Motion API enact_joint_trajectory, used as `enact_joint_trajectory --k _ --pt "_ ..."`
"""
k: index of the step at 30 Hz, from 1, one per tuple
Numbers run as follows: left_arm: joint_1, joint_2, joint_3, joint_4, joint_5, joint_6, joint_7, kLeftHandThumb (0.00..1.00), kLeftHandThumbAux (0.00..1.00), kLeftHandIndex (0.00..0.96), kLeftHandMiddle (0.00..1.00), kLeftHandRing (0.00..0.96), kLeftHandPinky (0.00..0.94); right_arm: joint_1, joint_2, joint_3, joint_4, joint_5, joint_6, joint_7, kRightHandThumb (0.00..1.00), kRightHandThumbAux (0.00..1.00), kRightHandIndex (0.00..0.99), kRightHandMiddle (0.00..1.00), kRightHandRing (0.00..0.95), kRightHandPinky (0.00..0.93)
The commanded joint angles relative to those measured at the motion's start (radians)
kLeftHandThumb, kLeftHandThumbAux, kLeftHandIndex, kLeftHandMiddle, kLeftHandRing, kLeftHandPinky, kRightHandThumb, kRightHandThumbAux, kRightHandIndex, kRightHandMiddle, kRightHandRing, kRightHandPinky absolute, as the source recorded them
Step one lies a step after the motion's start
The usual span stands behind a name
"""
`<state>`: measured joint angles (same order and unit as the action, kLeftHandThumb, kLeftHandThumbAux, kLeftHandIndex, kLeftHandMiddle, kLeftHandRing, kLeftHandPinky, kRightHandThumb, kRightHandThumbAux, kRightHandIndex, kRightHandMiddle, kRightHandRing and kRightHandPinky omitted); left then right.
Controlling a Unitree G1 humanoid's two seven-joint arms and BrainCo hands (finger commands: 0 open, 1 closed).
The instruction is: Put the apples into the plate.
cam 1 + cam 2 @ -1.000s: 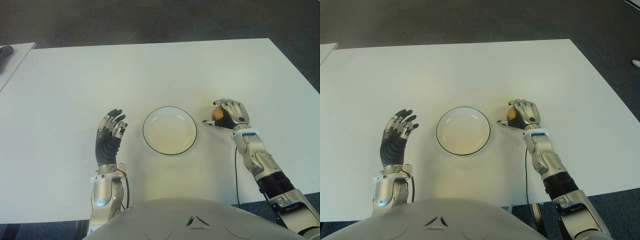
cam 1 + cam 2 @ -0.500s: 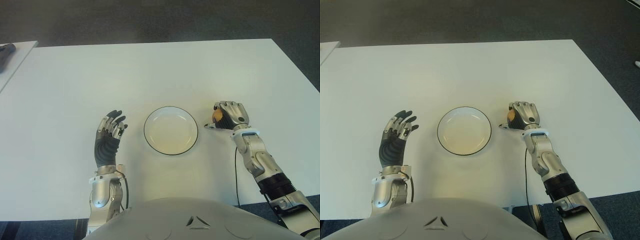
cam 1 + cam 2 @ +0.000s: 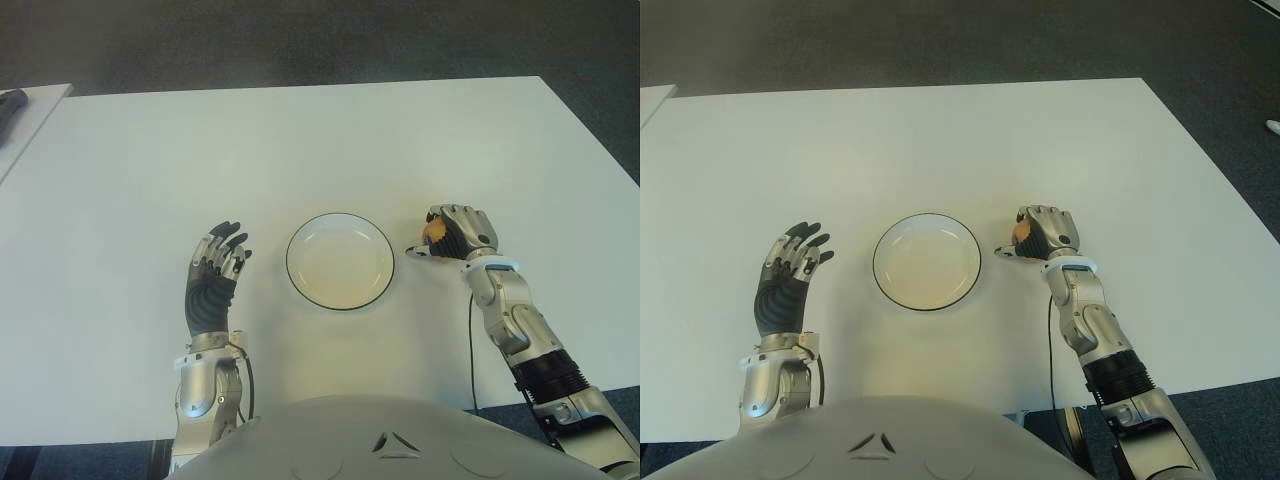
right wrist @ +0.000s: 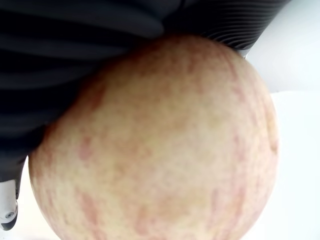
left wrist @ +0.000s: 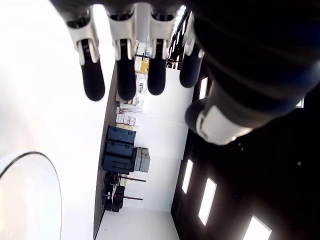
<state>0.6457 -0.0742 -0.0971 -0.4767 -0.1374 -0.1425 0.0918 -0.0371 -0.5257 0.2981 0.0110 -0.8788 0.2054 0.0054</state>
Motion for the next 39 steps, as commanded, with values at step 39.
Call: enact_joint_trajectory --k 39 --pt "-0.005 -0.005 0.008 0.001 -0.005 0.014 -0.025 0.303 0.680 0.224 0.221 0.261 0.316 -0.172 0.002 -0.055 0.027 0.040 -0.013 0.019 0.953 0.657 0.409 0.483 0.498 0.737"
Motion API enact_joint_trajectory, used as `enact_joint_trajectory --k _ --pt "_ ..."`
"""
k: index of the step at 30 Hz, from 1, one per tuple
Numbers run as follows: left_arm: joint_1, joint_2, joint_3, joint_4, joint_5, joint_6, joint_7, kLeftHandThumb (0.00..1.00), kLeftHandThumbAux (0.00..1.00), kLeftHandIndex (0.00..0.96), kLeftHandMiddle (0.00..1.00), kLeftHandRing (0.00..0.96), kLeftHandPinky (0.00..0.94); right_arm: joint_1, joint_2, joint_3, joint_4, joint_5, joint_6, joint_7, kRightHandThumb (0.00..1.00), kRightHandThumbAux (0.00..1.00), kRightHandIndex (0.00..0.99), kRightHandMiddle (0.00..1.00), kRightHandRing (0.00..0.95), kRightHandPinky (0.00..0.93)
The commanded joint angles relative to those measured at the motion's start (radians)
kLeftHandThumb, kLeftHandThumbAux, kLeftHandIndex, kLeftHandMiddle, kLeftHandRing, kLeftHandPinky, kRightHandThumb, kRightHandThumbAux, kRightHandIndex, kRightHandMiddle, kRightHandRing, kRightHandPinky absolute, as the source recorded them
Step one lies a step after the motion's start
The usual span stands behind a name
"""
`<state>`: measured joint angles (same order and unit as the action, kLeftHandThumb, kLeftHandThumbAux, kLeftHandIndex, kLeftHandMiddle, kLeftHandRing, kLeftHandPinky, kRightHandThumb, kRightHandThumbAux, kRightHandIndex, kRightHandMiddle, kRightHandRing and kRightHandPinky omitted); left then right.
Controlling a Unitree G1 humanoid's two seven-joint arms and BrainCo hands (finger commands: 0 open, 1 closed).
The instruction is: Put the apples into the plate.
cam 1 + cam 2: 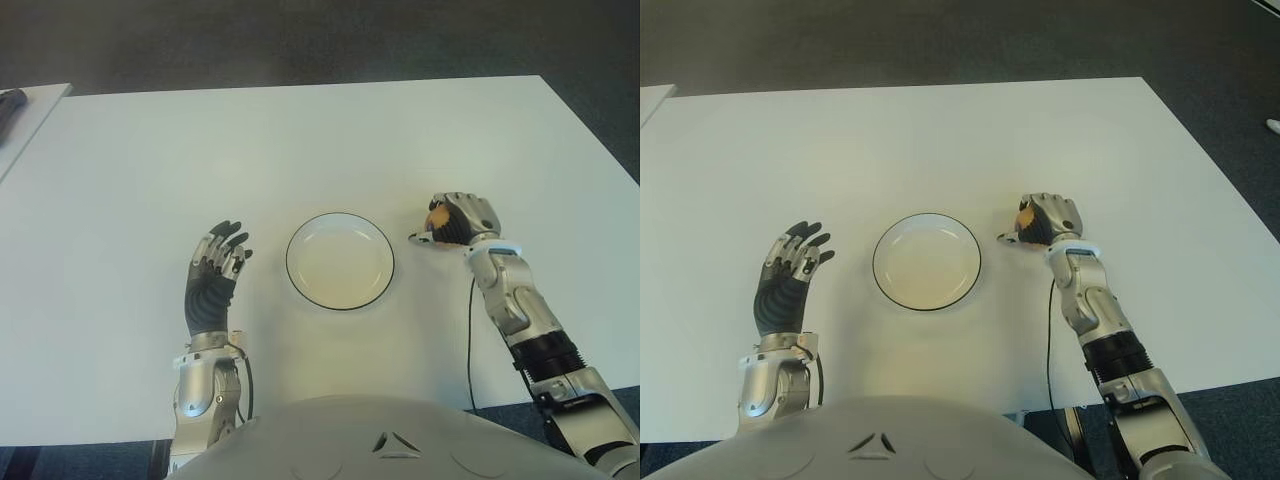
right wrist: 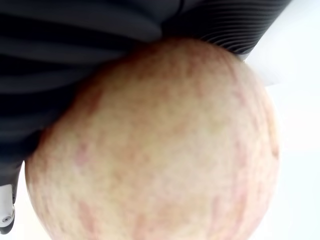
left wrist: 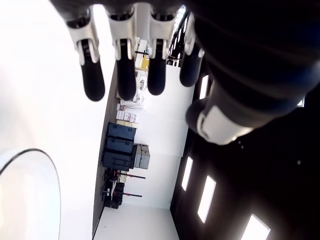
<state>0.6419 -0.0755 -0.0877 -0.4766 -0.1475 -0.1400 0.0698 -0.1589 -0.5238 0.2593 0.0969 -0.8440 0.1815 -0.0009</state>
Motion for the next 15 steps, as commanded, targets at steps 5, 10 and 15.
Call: enact_joint_trajectory --k 5,10,15 --pt "-0.001 -0.006 -0.006 -0.004 0.016 0.023 0.004 0.318 0.682 0.226 0.217 0.255 0.304 -0.056 0.015 -0.014 -0.160 -0.019 0.047 0.061 0.952 0.658 0.403 0.485 0.502 0.758" --pt "0.002 -0.008 -0.011 -0.010 0.024 0.028 0.007 0.314 0.689 0.226 0.216 0.252 0.304 -0.050 0.040 0.005 -0.228 -0.053 0.073 0.079 0.952 0.658 0.397 0.489 0.509 0.785" --pt "0.000 -0.012 -0.015 -0.008 0.034 0.026 0.012 0.305 0.695 0.221 0.207 0.241 0.291 -0.036 0.091 0.042 -0.278 -0.087 0.084 0.078 0.952 0.658 0.391 0.496 0.517 0.806"
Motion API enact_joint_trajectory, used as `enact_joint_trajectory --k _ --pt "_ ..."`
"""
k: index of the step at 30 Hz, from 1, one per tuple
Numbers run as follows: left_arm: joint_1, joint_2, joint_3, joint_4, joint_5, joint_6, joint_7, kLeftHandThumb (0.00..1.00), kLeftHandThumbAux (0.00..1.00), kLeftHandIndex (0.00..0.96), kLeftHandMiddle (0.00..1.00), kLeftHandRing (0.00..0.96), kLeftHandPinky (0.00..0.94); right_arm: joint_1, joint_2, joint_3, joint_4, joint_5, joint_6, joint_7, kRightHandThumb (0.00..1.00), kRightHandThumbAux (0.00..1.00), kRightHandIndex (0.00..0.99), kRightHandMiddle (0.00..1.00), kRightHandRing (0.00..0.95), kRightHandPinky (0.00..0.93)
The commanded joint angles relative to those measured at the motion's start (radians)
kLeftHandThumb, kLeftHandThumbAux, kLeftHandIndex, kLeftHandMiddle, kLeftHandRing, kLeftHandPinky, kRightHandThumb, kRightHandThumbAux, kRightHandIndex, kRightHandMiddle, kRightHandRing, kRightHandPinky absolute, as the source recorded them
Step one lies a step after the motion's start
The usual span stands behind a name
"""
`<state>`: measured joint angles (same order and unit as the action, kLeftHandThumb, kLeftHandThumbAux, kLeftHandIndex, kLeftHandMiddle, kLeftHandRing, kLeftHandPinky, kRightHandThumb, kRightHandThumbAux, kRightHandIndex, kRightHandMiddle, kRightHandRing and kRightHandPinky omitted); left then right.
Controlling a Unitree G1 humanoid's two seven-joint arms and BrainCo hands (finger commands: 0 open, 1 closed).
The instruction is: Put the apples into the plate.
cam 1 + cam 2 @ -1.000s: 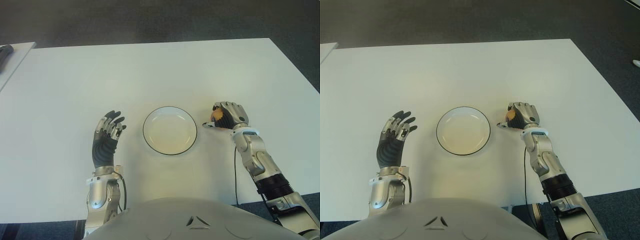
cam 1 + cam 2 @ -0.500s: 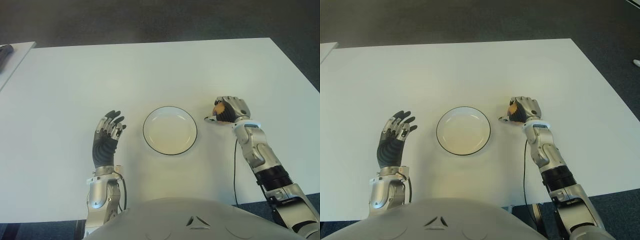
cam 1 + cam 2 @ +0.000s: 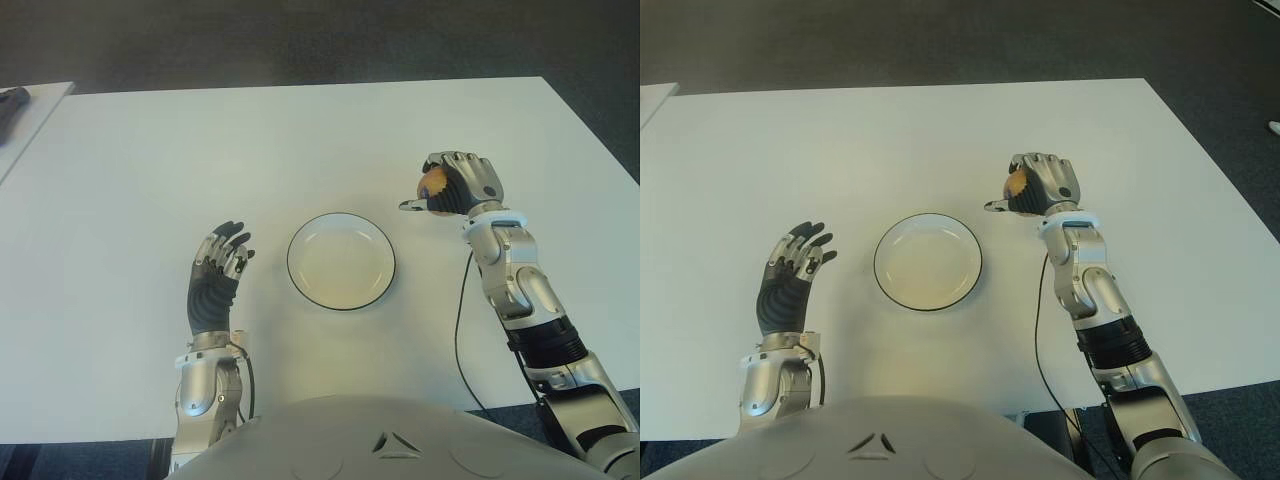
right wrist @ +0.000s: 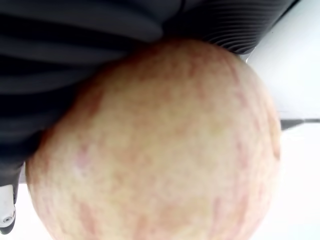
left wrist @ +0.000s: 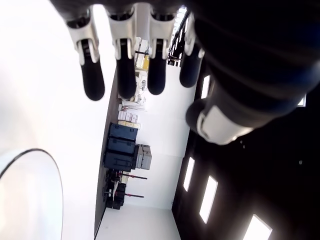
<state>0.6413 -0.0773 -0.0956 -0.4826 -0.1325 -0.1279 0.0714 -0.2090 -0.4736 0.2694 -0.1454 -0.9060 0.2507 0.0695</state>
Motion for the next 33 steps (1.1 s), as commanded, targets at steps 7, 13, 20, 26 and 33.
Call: enact_joint_trajectory --k 7,13,20,26,33 --pt "-0.004 -0.018 -0.014 0.003 0.042 0.003 0.019 0.295 0.687 0.220 0.204 0.236 0.291 0.009 0.108 0.094 -0.043 -0.045 -0.004 0.006 0.952 0.658 0.388 0.500 0.520 0.813" --pt "-0.001 -0.021 -0.023 -0.004 0.040 0.009 0.019 0.298 0.679 0.220 0.207 0.241 0.297 -0.001 0.140 0.131 -0.033 -0.049 -0.015 0.012 0.951 0.658 0.389 0.500 0.520 0.803" --pt "-0.003 -0.021 -0.025 -0.009 0.039 0.012 0.023 0.318 0.679 0.232 0.217 0.250 0.312 0.001 0.175 0.184 -0.035 -0.066 -0.012 0.041 0.952 0.658 0.392 0.498 0.513 0.776" --pt "-0.004 -0.015 -0.028 -0.011 0.042 0.012 0.020 0.324 0.679 0.222 0.219 0.256 0.312 0.018 0.189 0.215 -0.042 -0.071 -0.022 0.057 0.952 0.657 0.396 0.495 0.507 0.759" --pt "-0.010 -0.016 -0.027 0.003 0.038 -0.005 0.015 0.306 0.676 0.213 0.212 0.252 0.312 0.039 0.208 0.278 -0.041 -0.059 -0.050 0.102 0.952 0.658 0.397 0.492 0.507 0.762"
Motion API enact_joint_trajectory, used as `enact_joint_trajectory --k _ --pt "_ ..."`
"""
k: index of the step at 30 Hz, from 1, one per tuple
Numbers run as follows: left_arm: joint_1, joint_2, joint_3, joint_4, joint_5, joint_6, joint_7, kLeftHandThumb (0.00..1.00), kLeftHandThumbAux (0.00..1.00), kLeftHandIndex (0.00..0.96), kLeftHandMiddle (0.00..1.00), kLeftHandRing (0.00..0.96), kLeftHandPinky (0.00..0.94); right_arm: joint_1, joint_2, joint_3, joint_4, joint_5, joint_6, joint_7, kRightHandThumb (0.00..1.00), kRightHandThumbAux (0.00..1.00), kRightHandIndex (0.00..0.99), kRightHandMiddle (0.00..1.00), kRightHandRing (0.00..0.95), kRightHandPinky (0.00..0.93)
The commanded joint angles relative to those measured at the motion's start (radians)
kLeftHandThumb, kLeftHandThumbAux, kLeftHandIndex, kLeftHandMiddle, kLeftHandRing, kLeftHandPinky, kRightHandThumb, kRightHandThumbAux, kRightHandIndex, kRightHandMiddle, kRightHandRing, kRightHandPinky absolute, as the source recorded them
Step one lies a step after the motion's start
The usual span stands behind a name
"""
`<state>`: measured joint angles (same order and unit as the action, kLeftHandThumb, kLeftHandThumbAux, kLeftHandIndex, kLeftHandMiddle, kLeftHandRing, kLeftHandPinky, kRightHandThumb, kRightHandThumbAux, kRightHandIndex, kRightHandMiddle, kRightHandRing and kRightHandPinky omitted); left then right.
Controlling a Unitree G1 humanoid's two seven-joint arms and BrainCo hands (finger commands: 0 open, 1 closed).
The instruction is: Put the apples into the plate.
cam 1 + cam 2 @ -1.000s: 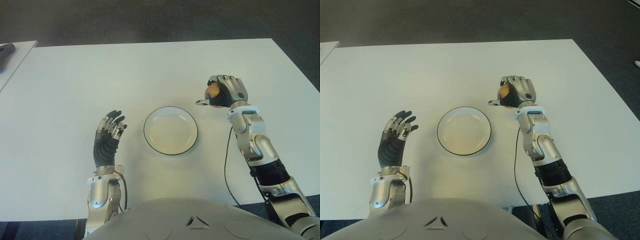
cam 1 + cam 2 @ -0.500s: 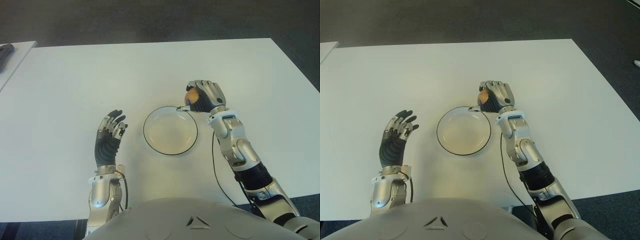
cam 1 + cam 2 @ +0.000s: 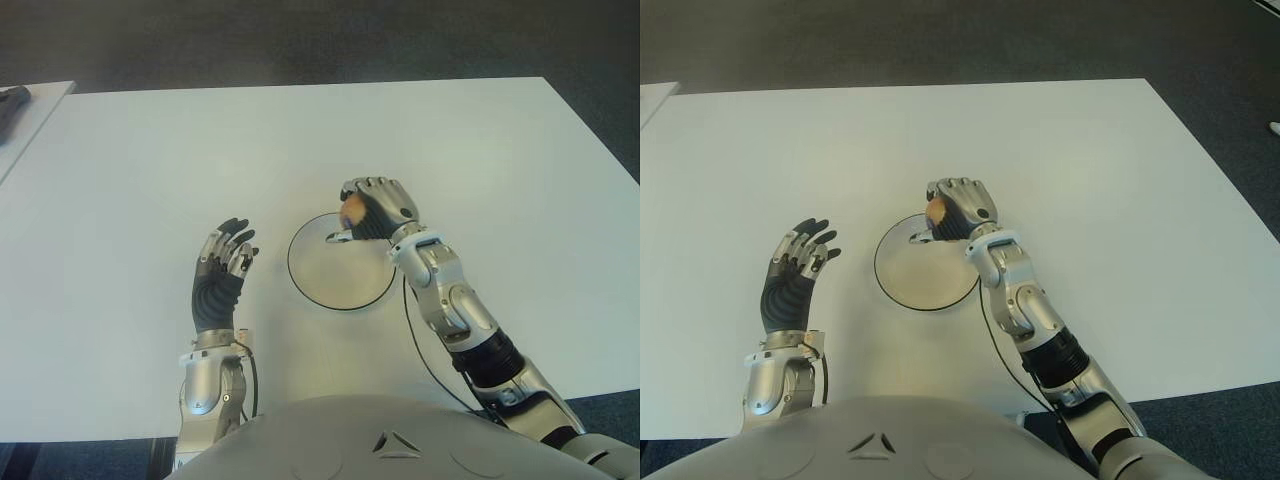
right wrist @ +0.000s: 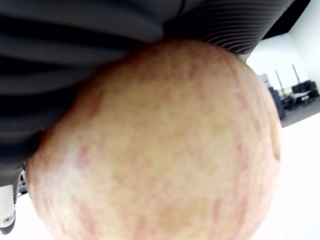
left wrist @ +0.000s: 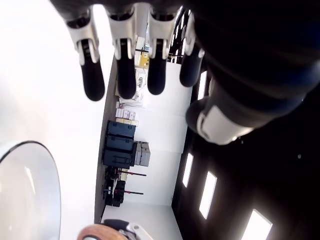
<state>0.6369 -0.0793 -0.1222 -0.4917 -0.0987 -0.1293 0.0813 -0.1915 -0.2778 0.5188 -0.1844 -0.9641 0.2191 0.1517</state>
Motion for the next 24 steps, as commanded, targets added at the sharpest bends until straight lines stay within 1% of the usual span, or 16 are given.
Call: enact_joint_trajectory --k 1,9,21,23,24 --pt "-0.007 -0.015 -0.001 0.013 0.007 -0.006 0.007 0.307 0.675 0.214 0.211 0.253 0.314 0.024 0.014 0.035 0.000 -0.002 -0.020 0.023 0.952 0.658 0.396 0.492 0.507 0.763" --pt "-0.011 -0.021 -0.008 0.017 0.026 -0.008 0.019 0.301 0.655 0.209 0.205 0.251 0.310 0.028 0.004 0.062 0.024 -0.023 -0.044 0.018 0.952 0.659 0.394 0.490 0.511 0.766" --pt "-0.015 -0.014 -0.008 0.030 0.040 -0.023 0.019 0.292 0.641 0.200 0.190 0.236 0.295 0.046 -0.015 0.078 0.028 -0.048 -0.061 0.031 0.951 0.659 0.393 0.482 0.512 0.753" --pt "-0.019 -0.016 -0.006 0.033 0.040 -0.020 0.021 0.292 0.643 0.200 0.190 0.236 0.298 0.048 -0.016 0.079 0.031 -0.056 -0.063 0.019 0.951 0.659 0.395 0.483 0.510 0.742" --pt "-0.022 -0.016 -0.005 0.035 0.038 -0.018 0.021 0.295 0.644 0.201 0.190 0.235 0.297 0.048 -0.015 0.080 0.033 -0.061 -0.064 0.011 0.950 0.659 0.402 0.487 0.497 0.688"
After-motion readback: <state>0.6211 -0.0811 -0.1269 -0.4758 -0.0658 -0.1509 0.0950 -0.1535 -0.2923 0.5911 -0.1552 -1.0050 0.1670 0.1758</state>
